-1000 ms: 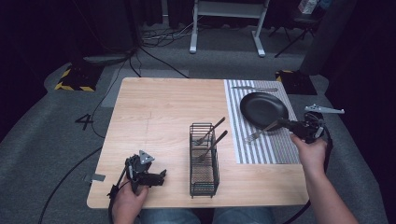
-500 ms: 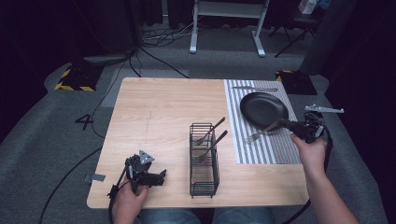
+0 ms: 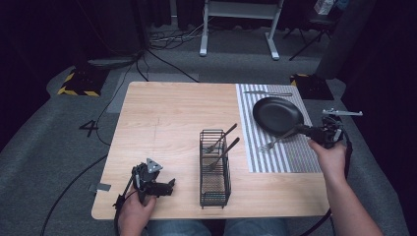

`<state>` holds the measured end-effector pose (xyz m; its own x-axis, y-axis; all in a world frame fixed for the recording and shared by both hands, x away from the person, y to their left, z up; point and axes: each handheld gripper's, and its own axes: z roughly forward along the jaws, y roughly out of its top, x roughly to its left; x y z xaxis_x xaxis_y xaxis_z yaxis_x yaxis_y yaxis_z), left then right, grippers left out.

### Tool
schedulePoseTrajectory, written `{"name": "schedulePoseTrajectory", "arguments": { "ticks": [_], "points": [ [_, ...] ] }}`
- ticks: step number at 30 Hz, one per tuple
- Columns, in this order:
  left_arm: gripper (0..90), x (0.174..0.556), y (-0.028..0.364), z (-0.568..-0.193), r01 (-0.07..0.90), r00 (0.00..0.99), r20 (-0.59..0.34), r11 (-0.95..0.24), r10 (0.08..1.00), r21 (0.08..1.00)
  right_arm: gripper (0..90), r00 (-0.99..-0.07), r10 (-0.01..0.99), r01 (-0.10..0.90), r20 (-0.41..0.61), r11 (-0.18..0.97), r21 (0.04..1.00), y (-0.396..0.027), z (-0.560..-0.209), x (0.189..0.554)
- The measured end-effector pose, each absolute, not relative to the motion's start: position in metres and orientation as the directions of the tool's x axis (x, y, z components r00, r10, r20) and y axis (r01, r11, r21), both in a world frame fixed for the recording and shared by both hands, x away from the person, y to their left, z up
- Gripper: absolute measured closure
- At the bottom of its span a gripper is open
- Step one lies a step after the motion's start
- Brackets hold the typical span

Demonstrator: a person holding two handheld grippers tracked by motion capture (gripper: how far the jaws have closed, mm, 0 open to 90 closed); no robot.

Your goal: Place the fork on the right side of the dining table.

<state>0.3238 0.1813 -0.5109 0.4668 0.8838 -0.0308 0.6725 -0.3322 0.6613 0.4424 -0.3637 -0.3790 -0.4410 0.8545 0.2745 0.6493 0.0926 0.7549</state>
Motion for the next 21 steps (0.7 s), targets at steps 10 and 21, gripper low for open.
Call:
{"name": "schedulePoseTrajectory", "arguments": {
  "ticks": [10, 21],
  "points": [
    [0.2, 0.324, 0.181, -0.511, 0.672, 0.468, -0.03, -0.333, 0.883, 0.662, 69.6, -0.413, 0.865, 0.684, 0.285, 0.088, 0.724, -0.374, -0.385, 0.449],
    [0.2, 0.324, 0.181, -0.511, 0.672, 0.468, -0.03, -0.333, 0.883, 0.662, 66.3, -0.386, 0.877, 0.709, 0.286, 0.084, 0.7, -0.386, -0.393, 0.453]
  ]
}}
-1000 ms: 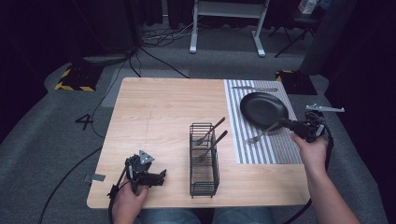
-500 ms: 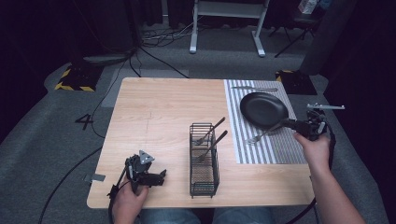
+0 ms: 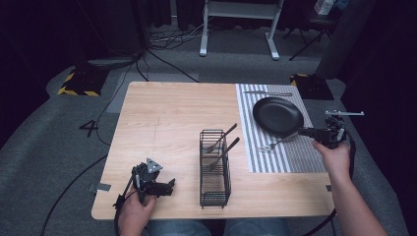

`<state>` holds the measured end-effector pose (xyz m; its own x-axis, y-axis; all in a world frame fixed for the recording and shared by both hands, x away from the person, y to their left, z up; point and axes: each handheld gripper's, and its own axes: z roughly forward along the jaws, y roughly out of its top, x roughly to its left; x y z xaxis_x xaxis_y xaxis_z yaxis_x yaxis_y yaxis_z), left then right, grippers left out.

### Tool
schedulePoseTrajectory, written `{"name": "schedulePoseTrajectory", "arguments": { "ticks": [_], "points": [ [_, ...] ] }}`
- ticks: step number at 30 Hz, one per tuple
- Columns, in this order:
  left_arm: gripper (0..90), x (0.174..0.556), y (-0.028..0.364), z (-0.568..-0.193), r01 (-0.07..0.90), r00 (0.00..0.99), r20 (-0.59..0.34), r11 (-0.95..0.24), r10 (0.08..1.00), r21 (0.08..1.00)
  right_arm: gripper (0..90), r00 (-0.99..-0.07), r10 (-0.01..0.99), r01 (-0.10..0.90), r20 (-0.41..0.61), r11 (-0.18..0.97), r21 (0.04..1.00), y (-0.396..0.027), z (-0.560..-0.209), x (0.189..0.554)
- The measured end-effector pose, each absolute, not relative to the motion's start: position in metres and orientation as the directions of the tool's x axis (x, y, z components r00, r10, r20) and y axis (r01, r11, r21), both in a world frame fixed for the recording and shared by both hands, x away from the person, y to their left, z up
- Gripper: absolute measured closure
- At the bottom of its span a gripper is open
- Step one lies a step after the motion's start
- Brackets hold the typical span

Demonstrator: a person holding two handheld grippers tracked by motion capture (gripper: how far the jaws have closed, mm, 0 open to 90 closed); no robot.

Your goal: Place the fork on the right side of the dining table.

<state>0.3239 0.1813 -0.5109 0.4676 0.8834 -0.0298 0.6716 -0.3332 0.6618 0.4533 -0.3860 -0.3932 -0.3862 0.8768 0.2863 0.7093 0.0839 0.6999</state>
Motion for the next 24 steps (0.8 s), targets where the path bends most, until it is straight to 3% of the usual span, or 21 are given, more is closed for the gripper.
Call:
{"name": "schedulePoseTrajectory", "arguments": {
  "ticks": [24],
  "points": [
    [0.2, 0.324, 0.181, -0.511, 0.672, 0.468, -0.03, -0.333, 0.883, 0.662, 65.4, -0.327, 0.895, 0.758, 0.302, 0.057, 0.65, -0.403, -0.415, 0.462]
  ]
}}
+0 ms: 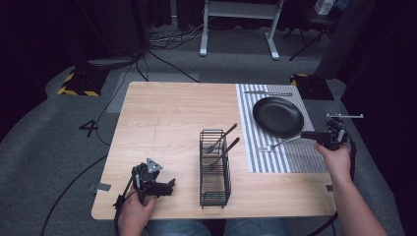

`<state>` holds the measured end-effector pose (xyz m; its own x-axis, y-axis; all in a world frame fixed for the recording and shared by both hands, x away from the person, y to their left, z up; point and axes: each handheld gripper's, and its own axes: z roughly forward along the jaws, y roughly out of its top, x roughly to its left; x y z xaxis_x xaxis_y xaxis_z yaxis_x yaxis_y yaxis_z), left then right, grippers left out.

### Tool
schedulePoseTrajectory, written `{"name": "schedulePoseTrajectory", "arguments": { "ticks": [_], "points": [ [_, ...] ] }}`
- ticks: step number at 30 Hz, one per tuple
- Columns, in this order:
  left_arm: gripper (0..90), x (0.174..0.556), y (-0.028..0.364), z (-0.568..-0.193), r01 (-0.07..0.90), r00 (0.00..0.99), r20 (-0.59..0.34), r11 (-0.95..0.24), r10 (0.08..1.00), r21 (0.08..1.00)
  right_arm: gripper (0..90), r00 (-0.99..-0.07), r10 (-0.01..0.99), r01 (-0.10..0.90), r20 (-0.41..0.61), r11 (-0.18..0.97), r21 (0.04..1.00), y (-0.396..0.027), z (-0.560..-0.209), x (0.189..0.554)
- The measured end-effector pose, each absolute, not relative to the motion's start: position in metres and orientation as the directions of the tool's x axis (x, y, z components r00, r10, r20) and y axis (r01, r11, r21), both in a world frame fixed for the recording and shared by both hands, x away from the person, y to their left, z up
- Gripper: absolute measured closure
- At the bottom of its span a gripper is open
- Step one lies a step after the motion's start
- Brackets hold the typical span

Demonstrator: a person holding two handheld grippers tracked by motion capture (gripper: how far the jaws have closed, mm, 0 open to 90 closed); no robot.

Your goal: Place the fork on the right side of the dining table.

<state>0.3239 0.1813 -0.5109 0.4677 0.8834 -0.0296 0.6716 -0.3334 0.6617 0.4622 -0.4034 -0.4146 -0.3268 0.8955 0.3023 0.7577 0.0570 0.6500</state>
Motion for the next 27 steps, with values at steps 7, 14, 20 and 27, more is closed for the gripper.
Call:
{"name": "schedulePoseTrajectory", "arguments": {
  "ticks": [7, 14, 20, 27],
  "points": [
    [0.1, 0.324, 0.181, -0.511, 0.672, 0.468, -0.03, -0.333, 0.883, 0.662, 65.3, -0.306, 0.9, 0.776, 0.312, 0.046, 0.629, -0.407, -0.424, 0.465],
    [0.1, 0.324, 0.181, -0.511, 0.673, 0.467, -0.031, -0.332, 0.884, 0.661, 65.3, -0.293, 0.902, 0.788, 0.316, 0.041, 0.614, -0.41, -0.431, 0.467],
    [0.2, 0.324, 0.181, -0.511, 0.671, 0.468, -0.029, -0.334, 0.883, 0.662, 65.2, -0.286, 0.903, 0.8, 0.322, 0.04, 0.599, -0.411, -0.438, 0.468],
    [0.1, 0.324, 0.181, -0.511, 0.672, 0.468, -0.029, -0.333, 0.883, 0.662, 65.1, -0.275, 0.901, 0.808, 0.337, 0.027, 0.589, -0.415, -0.444, 0.466]
  ]
}}
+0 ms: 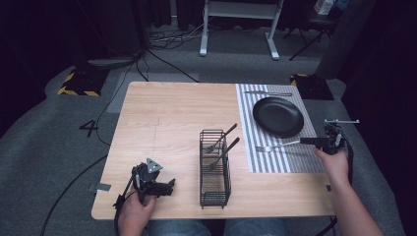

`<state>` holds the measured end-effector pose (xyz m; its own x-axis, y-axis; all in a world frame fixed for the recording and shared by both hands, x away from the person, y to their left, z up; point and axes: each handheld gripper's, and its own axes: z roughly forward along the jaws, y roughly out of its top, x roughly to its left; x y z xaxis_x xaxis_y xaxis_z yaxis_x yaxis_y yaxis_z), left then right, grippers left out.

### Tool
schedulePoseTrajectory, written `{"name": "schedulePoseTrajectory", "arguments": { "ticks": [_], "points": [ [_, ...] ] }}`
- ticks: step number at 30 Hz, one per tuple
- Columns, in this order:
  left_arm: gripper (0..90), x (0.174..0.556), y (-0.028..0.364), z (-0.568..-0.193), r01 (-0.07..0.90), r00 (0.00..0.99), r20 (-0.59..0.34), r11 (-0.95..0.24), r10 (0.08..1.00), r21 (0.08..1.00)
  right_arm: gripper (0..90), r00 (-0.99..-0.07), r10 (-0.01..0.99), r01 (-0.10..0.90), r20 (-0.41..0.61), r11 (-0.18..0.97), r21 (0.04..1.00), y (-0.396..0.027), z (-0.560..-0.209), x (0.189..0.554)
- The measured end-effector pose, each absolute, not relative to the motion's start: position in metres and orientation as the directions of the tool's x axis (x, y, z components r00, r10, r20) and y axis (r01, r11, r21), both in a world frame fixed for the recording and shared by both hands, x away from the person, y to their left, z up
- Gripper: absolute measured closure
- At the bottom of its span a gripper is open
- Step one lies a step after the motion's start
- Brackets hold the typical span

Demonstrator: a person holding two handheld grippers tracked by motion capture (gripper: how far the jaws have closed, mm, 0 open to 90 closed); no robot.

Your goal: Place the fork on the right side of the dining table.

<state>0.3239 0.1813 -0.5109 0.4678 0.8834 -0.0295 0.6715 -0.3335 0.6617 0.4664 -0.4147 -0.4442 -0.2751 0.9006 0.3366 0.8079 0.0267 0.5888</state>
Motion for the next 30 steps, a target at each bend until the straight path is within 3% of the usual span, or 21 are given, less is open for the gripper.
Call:
{"name": "schedulePoseTrajectory", "arguments": {
  "ticks": [30],
  "points": [
    [0.1, 0.324, 0.181, -0.511, 0.673, 0.467, -0.03, -0.333, 0.884, 0.661, 61.4, -0.202, 0.913, 0.837, 0.355, -0.027, 0.547, -0.433, -0.463, 0.471]
  ]
}}
